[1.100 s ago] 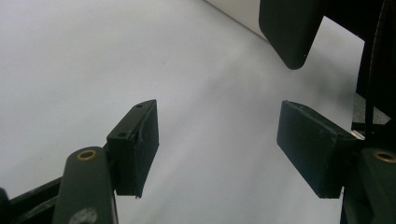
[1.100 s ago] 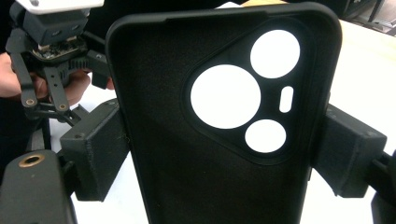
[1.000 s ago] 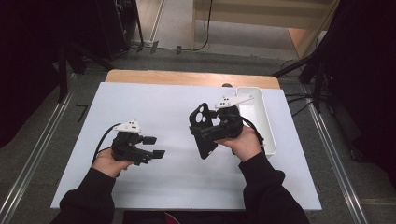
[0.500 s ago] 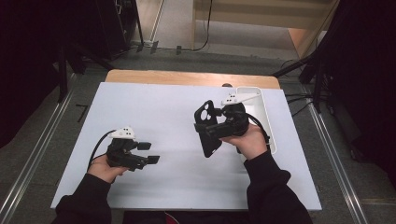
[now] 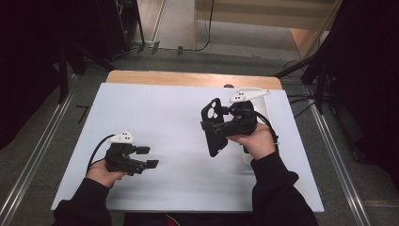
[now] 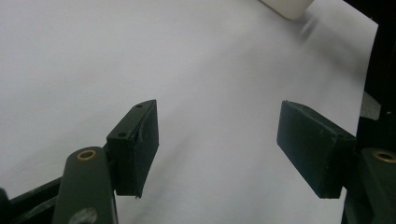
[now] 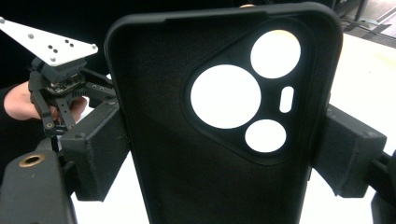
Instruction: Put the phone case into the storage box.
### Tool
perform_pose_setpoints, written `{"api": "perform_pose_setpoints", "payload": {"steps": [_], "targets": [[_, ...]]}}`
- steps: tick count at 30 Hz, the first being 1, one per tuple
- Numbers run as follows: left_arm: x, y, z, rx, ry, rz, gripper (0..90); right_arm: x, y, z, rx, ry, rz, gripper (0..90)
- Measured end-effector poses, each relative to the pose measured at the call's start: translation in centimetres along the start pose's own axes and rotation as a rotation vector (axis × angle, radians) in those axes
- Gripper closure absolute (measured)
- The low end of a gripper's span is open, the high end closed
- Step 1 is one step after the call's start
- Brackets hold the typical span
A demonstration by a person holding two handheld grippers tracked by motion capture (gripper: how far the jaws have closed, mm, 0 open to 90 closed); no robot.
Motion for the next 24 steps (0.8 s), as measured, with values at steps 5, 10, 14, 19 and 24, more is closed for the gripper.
{"api": "perform_pose_setpoints", "payload": {"steps": [5, 10, 14, 19, 24], "targets": [[0.2, 0.0, 0.0, 0.003, 0.0, 0.003, 29.2, -0.3, -0.2, 0.8, -0.01, 0.017, -0.013, 12.2], [0.2, 0.1, -0.1, 0.013, 0.006, 0.005, 29.2, -0.8, -0.4, 1.7, -0.013, 0.04, -0.023, 12.2], [0.3, 0.1, 0.0, 0.01, 0.007, 0.009, 29.2, -1.0, -0.6, 2.3, -0.024, 0.053, -0.032, 12.3], [0.3, 0.1, -0.1, 0.018, 0.006, 0.007, 29.1, -1.2, -0.7, 2.9, -0.03, 0.064, -0.045, 12.3], [0.3, 0.1, -0.1, 0.02, 0.006, 0.006, 29.2, -1.6, -0.8, 3.6, -0.04, 0.083, -0.051, 12.3]]}}
Point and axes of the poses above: each handheld gripper's, and its own axes: z roughly backward along the jaws, y roughly out of its underside, x roughly to its left, the point moved 3 cm from there along -z, roughly forward along the jaws, and after that the axes turned 1 degree about -y, right-handed, at the moved point
